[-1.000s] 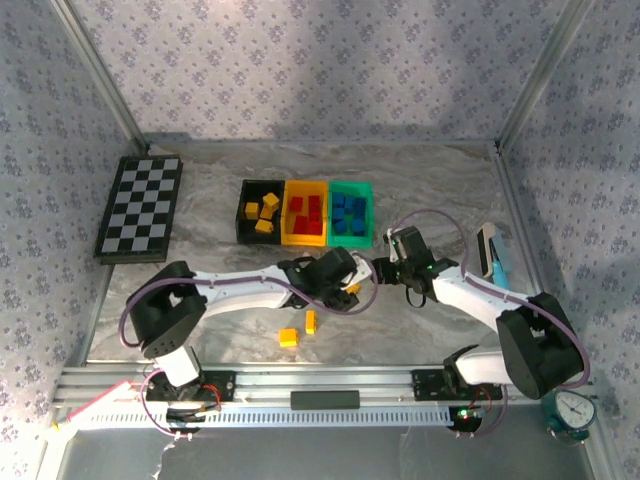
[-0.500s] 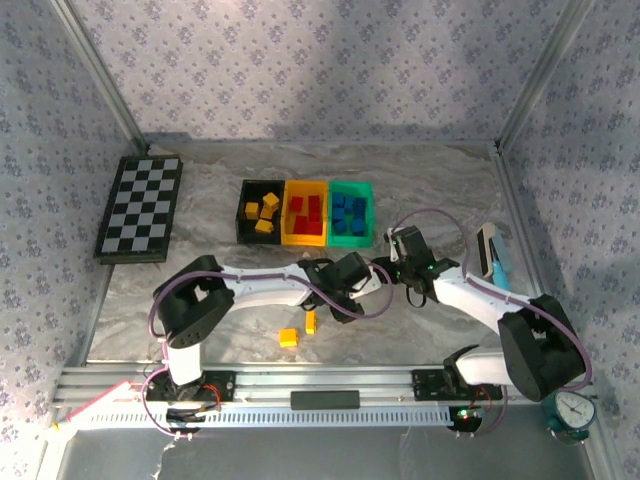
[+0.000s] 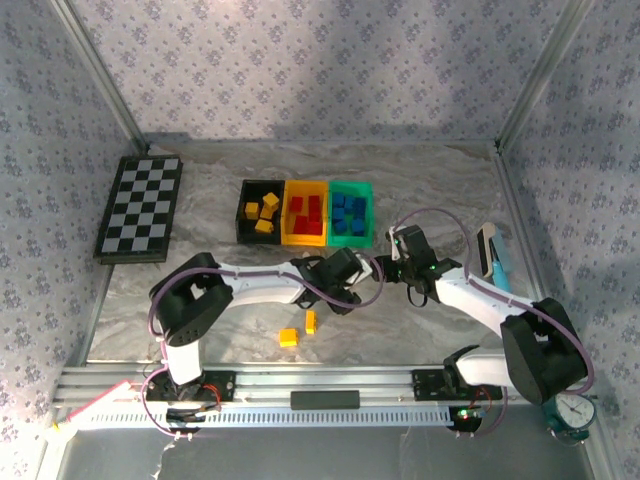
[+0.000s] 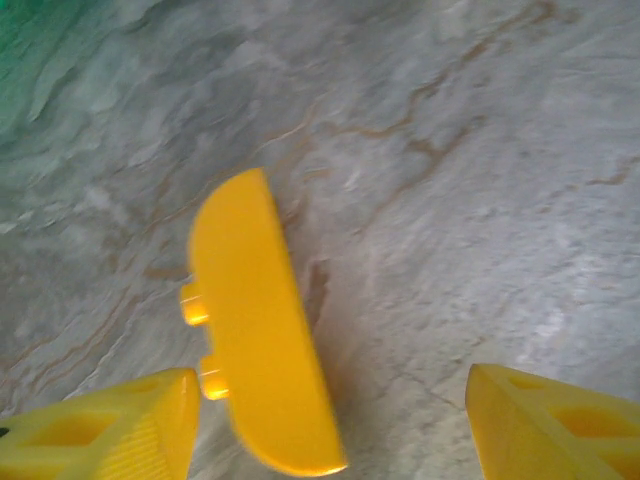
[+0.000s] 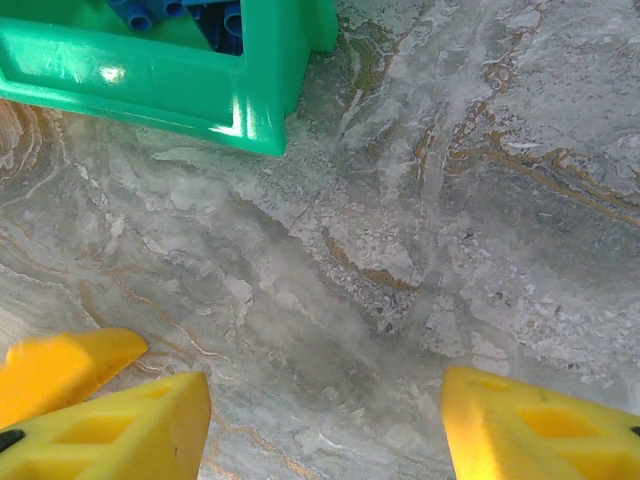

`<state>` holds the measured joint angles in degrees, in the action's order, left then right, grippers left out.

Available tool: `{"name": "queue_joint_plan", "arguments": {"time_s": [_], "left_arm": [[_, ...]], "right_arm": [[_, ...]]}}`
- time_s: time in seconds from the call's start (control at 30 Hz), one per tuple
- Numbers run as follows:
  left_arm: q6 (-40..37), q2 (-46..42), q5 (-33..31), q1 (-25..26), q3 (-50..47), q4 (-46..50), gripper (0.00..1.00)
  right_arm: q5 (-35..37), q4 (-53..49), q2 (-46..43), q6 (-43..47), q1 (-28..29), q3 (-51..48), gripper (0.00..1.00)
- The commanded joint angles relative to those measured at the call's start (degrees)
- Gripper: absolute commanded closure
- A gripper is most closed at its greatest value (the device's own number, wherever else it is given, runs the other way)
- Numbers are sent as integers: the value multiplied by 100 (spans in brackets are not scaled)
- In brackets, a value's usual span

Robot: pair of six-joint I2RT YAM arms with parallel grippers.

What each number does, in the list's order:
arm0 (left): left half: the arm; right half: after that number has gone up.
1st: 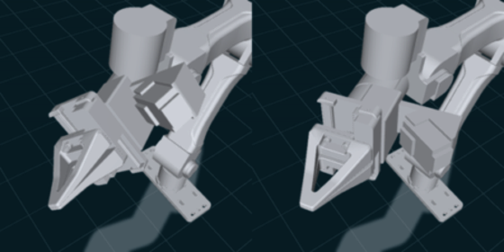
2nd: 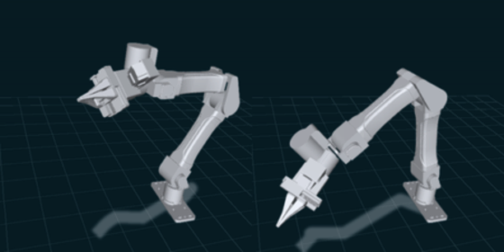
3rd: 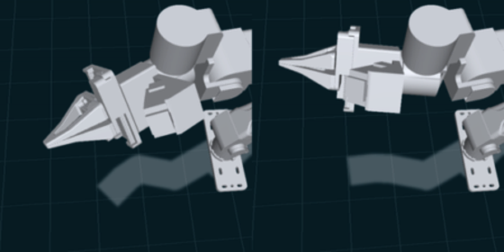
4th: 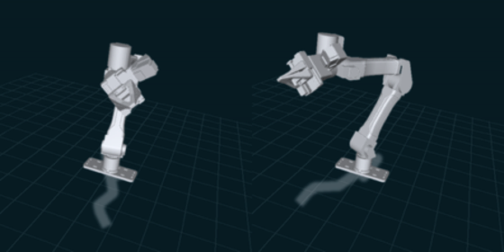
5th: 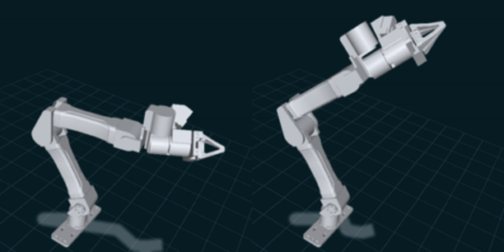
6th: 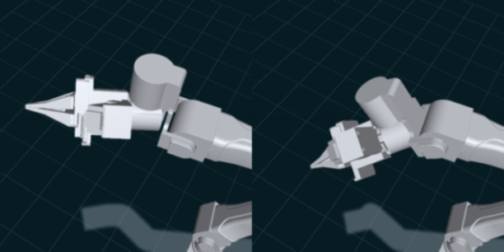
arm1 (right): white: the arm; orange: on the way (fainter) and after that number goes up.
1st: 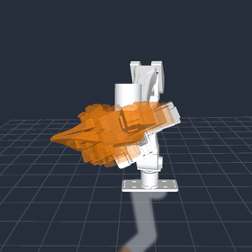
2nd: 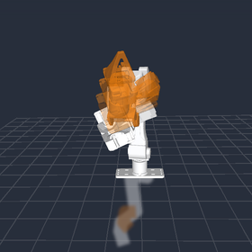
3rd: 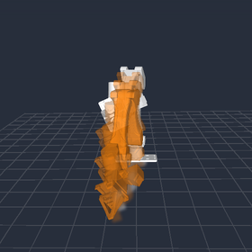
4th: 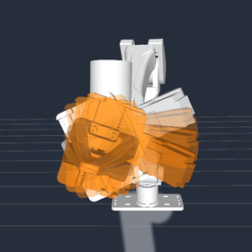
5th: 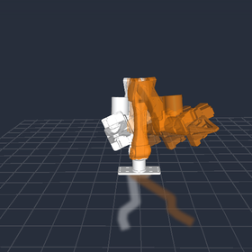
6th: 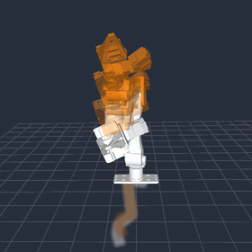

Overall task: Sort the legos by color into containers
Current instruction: Pick up the lego from the center of the table.

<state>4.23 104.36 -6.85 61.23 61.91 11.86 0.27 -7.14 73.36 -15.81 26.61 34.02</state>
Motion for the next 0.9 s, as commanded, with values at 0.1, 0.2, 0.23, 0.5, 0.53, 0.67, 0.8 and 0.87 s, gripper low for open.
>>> {"name": "queue_joint_plan", "arguments": {"time_s": [0.1,0.2,0.23,0.5,0.53,0.67,0.8,0.87], "left_arm": [[701,-216,-91,-161,-18,-179,30],[822,-223,61,-258,-99,-321,30],[844,-206,32,-285,-117,-336,30],[1092,-37,-454,-496,-11,-37,35],[1119,-7,-461,-515,24,7,35],[1166,-12,-378,-525,-25,-92,37],[1177,36,-372,-525,26,-44,41],[1178,0,-367,-527,-5,-77,44]], "right_arm": [[53,-61,-61,-53,-27,31,36],[27,-95,-16,-53,-50,49,36],[9,-88,-23,-53,-38,48,36],[-10,-67,-13,-53,-38,52,36],[-10,-46,-19,-53,-42,38,36],[23,-81,62,-45,-59,76,36],[-1,-42,29,-45,-40,61,36],[29,-52,67,-45,-55,69,36]]}}
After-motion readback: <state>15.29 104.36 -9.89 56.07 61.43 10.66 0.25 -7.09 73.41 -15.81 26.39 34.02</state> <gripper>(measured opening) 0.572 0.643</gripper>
